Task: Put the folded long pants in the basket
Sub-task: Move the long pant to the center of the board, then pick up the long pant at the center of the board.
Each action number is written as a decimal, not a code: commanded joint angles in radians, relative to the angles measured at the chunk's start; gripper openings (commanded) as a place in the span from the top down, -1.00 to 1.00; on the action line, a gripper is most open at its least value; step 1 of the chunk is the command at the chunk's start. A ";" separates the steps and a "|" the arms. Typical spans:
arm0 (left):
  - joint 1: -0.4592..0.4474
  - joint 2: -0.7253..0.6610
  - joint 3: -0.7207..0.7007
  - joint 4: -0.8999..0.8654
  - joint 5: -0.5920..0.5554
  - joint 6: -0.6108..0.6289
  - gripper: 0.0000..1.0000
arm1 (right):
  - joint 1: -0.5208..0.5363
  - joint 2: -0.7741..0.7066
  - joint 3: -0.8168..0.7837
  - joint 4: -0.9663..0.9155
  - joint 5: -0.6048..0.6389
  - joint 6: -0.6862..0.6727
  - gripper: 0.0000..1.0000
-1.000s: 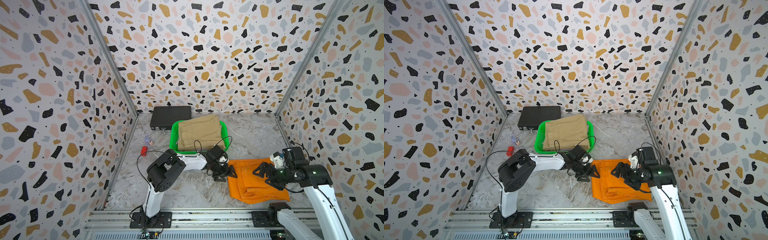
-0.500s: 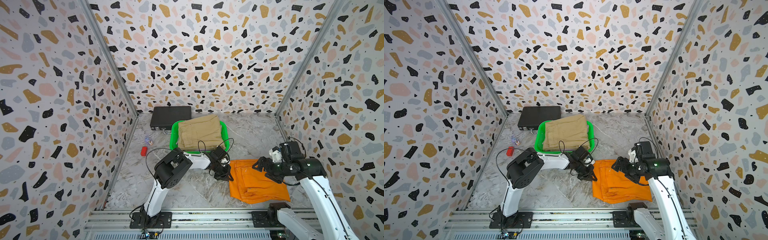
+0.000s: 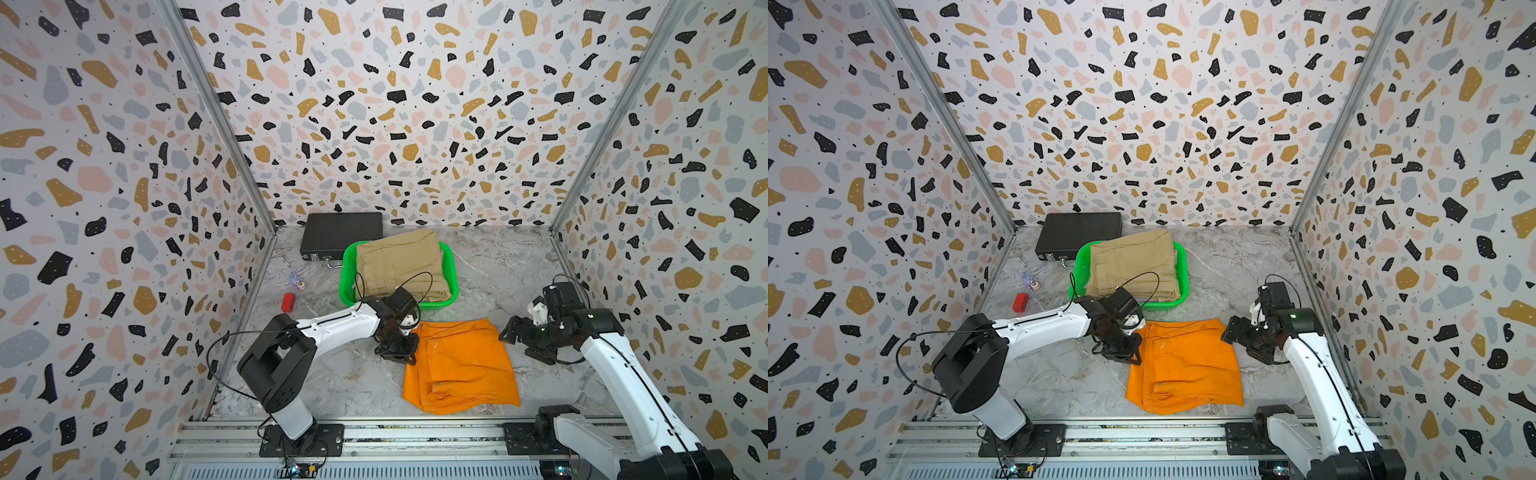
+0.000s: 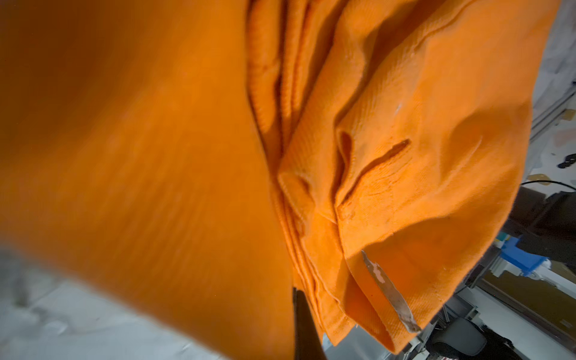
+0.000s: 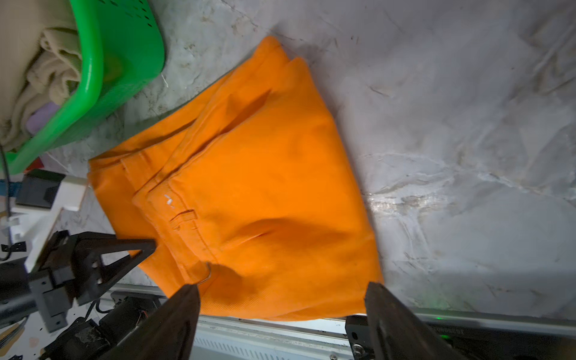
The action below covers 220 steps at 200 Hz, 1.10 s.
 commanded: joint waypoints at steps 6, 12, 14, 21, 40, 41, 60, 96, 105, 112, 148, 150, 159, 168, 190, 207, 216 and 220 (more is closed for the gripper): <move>0.039 -0.083 -0.063 -0.105 -0.040 0.061 1.00 | 0.002 0.050 -0.080 0.094 -0.019 0.020 -0.81; 0.042 -0.098 -0.071 -0.107 -0.044 0.061 1.00 | 0.002 0.067 -0.104 0.122 -0.039 0.025 -0.84; 0.045 -0.101 -0.074 -0.109 -0.045 0.061 1.00 | 0.002 0.073 -0.110 0.133 -0.046 0.028 -0.85; 0.048 -0.113 -0.082 -0.112 -0.046 0.060 1.00 | 0.002 0.096 -0.139 0.166 -0.063 0.039 -0.87; 0.058 -0.133 -0.097 -0.123 -0.044 0.064 1.00 | 0.002 0.178 -0.196 0.239 -0.109 0.053 -0.90; 0.058 -0.133 -0.097 -0.124 -0.043 0.066 1.00 | 0.002 0.183 -0.197 0.242 -0.112 0.053 -0.90; 0.061 -0.156 -0.107 -0.126 -0.040 0.068 1.00 | 0.002 0.285 -0.235 0.311 -0.147 0.060 -0.91; 0.066 -0.154 -0.106 -0.127 -0.042 0.070 1.00 | 0.014 0.395 -0.298 0.505 -0.281 0.113 -0.89; 0.067 -0.145 -0.104 -0.127 -0.039 0.071 1.00 | 0.025 0.397 -0.308 0.543 -0.304 0.128 -0.89; 0.067 -0.140 -0.104 -0.127 -0.042 0.071 1.00 | 0.035 0.394 -0.314 0.569 -0.318 0.137 -0.90; 0.070 -0.132 -0.101 -0.126 -0.045 0.071 1.00 | 0.112 0.417 -0.334 0.629 -0.344 0.163 -0.88; 0.070 -0.131 -0.101 -0.126 -0.046 0.070 1.00 | 0.116 0.419 -0.336 0.635 -0.346 0.166 -0.88; 0.070 -0.130 -0.100 -0.126 -0.045 0.071 1.00 | 0.128 0.426 -0.347 0.658 -0.348 0.179 -0.86; 0.071 -0.128 -0.100 -0.127 -0.046 0.073 1.00 | 0.138 0.430 -0.356 0.678 -0.350 0.191 -0.80; 0.072 -0.125 -0.099 -0.126 -0.044 0.073 1.00 | 0.146 0.424 -0.358 0.706 -0.352 0.200 -0.38; 0.071 -0.124 -0.096 -0.126 -0.044 0.073 1.00 | 0.154 0.411 -0.352 0.715 -0.353 0.198 0.33; 0.073 -0.125 -0.095 -0.127 -0.043 0.073 1.00 | 0.157 0.406 -0.345 0.706 -0.347 0.192 0.75; 0.073 -0.125 -0.095 -0.127 -0.044 0.073 1.00 | 0.157 0.404 -0.340 0.698 -0.342 0.189 0.89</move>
